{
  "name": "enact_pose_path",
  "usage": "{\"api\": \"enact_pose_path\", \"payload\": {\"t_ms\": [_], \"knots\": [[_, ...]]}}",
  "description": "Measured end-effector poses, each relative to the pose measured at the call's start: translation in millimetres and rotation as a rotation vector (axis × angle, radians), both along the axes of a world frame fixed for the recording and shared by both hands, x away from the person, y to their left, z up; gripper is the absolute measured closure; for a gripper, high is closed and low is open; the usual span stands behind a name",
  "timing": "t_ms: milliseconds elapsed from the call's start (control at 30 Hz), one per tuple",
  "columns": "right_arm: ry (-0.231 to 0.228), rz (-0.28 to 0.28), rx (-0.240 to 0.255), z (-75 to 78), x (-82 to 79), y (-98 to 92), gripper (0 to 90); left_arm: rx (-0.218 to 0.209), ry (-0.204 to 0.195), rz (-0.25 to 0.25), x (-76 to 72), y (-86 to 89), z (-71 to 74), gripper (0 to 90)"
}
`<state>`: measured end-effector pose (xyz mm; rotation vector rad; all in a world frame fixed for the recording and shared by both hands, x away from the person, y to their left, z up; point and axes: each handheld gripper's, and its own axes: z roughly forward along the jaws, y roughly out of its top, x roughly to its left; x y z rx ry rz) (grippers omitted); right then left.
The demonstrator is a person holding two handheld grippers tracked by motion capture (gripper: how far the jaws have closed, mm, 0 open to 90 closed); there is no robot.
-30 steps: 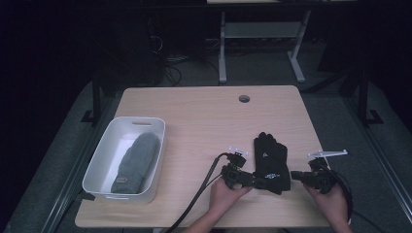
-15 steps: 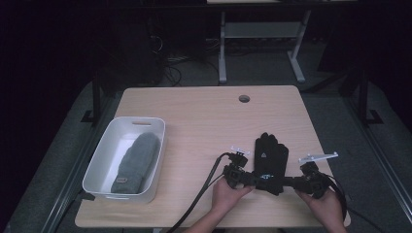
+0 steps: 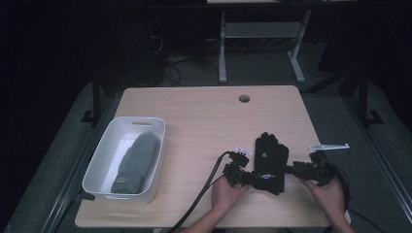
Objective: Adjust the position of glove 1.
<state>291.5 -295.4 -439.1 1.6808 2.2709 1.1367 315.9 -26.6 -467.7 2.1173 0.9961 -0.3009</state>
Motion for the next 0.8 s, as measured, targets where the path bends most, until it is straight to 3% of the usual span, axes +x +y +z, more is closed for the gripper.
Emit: {"api": "enact_pose_path", "payload": {"t_ms": [267, 400, 500, 567, 633, 800], "knots": [[-0.003, -0.075, 0.03, -9.0, 36.4, 1.5, 35.2, 0.014, -0.001, -0.016, 2.5, -0.1, 0.3, 71.0], [0.036, -0.122, 0.015, -14.4, 52.9, 3.8, 31.6, 0.021, -0.004, -0.025, 3.0, -0.2, 0.7, 71.4], [0.031, -0.151, 0.009, -17.5, 61.2, 6.5, 31.6, 0.02, -0.001, -0.024, 3.3, -0.5, 0.9, 71.1], [0.06, -0.156, -0.007, -22.6, 66.0, 8.1, 31.9, 0.022, 0.001, -0.028, 3.8, -0.2, 0.9, 71.1], [0.063, -0.162, -0.006, -23.9, 67.7, 7.5, 34.8, 0.02, 0.001, -0.026, 4.2, 0.1, 0.9, 71.0], [0.078, -0.131, 0.013, -24.4, 68.0, 9.9, 57.7, 0.008, 0.013, -0.012, 5.3, 0.6, 1.8, 64.8]]}}
